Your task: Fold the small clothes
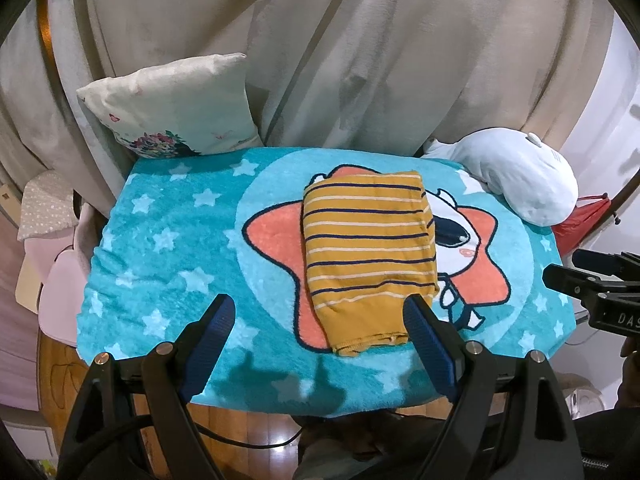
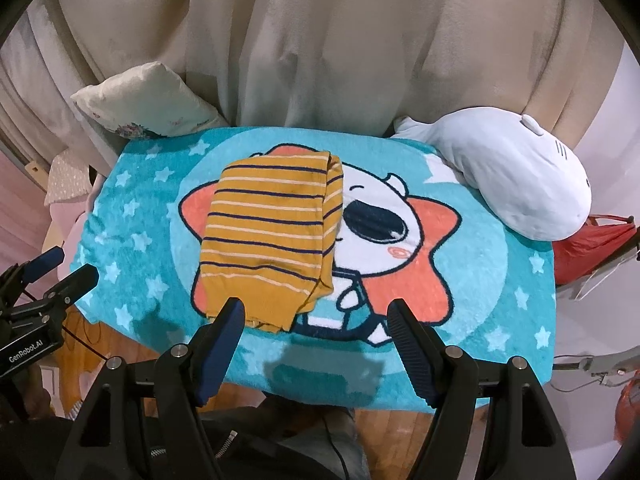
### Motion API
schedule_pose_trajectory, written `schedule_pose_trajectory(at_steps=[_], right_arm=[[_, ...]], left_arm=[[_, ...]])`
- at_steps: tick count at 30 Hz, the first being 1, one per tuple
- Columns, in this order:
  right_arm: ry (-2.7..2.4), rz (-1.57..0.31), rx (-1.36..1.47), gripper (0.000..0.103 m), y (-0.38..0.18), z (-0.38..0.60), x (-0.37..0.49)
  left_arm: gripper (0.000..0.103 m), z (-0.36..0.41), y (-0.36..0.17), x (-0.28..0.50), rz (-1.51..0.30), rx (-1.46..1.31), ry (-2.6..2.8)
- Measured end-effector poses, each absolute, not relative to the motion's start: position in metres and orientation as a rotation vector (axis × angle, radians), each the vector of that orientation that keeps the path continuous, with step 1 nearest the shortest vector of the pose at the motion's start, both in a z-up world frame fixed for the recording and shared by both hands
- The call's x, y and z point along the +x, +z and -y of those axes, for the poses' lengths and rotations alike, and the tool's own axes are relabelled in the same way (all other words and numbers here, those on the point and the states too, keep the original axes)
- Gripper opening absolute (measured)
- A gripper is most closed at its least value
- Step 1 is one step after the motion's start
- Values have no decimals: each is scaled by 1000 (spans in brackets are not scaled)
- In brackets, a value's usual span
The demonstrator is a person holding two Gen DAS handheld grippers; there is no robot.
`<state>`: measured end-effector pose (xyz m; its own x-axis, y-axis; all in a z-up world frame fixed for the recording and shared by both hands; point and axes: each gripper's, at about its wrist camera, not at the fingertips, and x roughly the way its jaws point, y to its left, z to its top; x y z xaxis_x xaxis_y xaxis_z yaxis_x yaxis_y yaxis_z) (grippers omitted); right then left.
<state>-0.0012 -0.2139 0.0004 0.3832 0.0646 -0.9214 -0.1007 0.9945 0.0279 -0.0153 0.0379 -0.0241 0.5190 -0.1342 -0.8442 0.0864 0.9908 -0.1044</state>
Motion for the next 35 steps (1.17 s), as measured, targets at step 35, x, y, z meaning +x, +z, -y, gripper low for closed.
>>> schedule_pose_trajectory(at_steps=[35], right_arm=[[62, -1203, 10, 78, -5, 222, -32]], left_arm=[[85, -31, -31, -31, -1031, -20, -203]])
